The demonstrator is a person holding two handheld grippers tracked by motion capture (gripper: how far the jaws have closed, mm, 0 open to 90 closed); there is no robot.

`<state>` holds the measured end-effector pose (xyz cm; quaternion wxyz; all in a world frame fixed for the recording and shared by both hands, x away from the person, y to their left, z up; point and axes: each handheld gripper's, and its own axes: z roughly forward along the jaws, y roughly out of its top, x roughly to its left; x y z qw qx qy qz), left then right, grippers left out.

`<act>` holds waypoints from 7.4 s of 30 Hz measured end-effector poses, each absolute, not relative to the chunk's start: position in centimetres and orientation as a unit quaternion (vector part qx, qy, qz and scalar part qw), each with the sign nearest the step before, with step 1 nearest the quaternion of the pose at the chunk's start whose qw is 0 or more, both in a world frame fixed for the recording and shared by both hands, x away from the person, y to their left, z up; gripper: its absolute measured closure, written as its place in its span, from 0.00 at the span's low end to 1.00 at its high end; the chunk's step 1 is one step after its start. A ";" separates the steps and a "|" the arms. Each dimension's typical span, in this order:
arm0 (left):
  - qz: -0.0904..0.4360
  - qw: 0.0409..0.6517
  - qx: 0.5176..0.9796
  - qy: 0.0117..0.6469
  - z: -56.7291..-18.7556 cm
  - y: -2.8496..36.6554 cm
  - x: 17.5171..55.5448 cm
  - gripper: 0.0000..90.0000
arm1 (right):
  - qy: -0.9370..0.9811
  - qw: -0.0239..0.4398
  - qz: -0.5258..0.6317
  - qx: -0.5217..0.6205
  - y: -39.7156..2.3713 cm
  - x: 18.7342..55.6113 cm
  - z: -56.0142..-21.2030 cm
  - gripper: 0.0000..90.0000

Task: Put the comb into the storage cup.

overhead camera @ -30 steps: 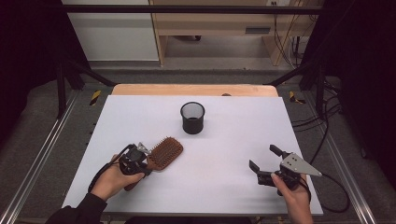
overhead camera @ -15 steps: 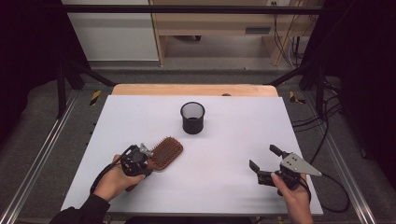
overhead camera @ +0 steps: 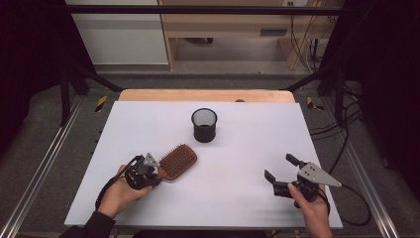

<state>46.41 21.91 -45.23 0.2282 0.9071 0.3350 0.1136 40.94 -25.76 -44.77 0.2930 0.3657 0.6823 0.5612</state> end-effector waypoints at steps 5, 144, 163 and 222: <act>0.137 0.280 0.889 0.335 -44.3 21.8 46.1 0.81 | 0.682 0.292 0.561 0.367 -25.7 41.0 -44.8 0.05; 0.211 0.414 0.847 0.259 -43.4 15.5 41.9 0.81 | 0.619 0.002 0.682 0.389 -10.8 47.1 -42.9 0.17; 0.212 0.421 0.842 0.263 -43.5 15.7 42.0 0.81 | 0.597 0.005 0.694 0.402 -11.1 47.1 -42.4 0.32; 0.225 0.485 0.791 0.299 -41.3 17.2 42.1 0.81 | 0.623 0.017 0.675 0.395 -6.7 47.7 -35.3 0.53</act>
